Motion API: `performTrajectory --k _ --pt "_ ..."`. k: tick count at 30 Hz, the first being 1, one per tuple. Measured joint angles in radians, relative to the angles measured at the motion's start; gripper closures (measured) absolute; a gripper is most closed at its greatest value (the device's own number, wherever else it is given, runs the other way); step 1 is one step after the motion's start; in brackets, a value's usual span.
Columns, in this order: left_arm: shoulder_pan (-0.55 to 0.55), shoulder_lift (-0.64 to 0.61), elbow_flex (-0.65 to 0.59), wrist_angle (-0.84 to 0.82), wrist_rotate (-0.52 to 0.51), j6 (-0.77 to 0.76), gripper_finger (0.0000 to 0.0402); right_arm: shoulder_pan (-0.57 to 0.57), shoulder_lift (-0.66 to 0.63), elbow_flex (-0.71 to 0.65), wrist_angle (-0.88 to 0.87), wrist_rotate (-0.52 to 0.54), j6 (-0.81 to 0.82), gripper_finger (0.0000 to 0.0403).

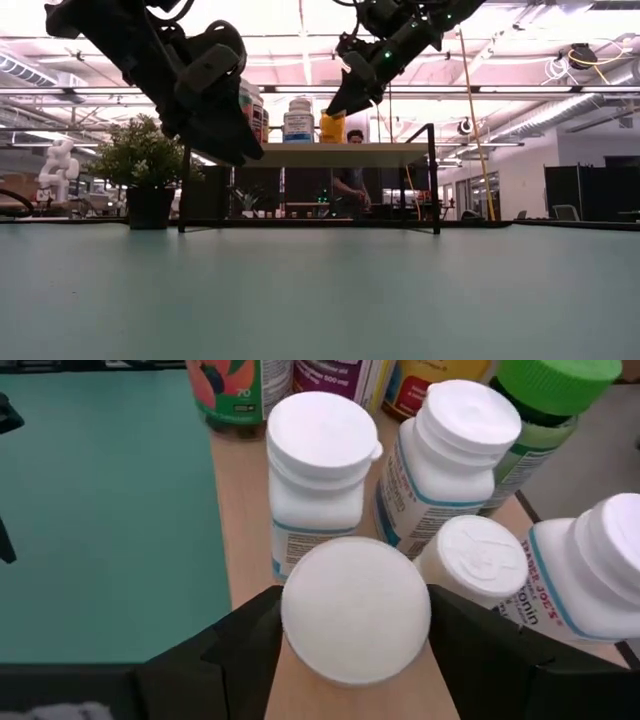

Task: Pick and place medicine bottles onto shelf by color
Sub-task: Put the orange pill bottle on the shelf, then put the transparent pill bottle on the shelf

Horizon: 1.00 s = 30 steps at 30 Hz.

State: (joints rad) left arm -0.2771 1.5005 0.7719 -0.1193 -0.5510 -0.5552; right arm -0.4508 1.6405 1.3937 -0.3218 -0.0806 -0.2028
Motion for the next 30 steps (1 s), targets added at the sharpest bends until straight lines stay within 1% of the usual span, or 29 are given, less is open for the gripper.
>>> performTrajectory --k 4,11,18,22,27,30 --pt "0.001 0.0 0.0 -0.006 0.0 -0.003 0.0097 -0.001 0.0 0.0 0.003 0.0 0.0 0.0155" --pt "0.001 0.0 0.0 -0.006 0.0 -0.003 0.0102 -0.001 0.0 0.0 0.003 0.0 0.008 0.0132" --pt "0.001 0.0 0.0 -0.03 0.0 -0.019 0.0103 0.006 -0.048 -0.001 -0.012 0.001 0.008 0.0129" --pt "0.001 -0.001 0.0 -0.097 0.0 -0.083 0.0103 0.034 -0.106 -0.001 -0.047 0.001 0.034 0.0129" --pt "0.003 -0.001 0.0 -0.165 -0.003 -0.21 0.0103 0.118 -0.155 -0.003 -0.12 0.001 0.05 0.0128" --pt "0.002 -0.005 0.0 -0.202 -0.005 -0.28 0.0103 0.181 -0.184 -0.061 -0.131 0.005 0.056 0.0128"
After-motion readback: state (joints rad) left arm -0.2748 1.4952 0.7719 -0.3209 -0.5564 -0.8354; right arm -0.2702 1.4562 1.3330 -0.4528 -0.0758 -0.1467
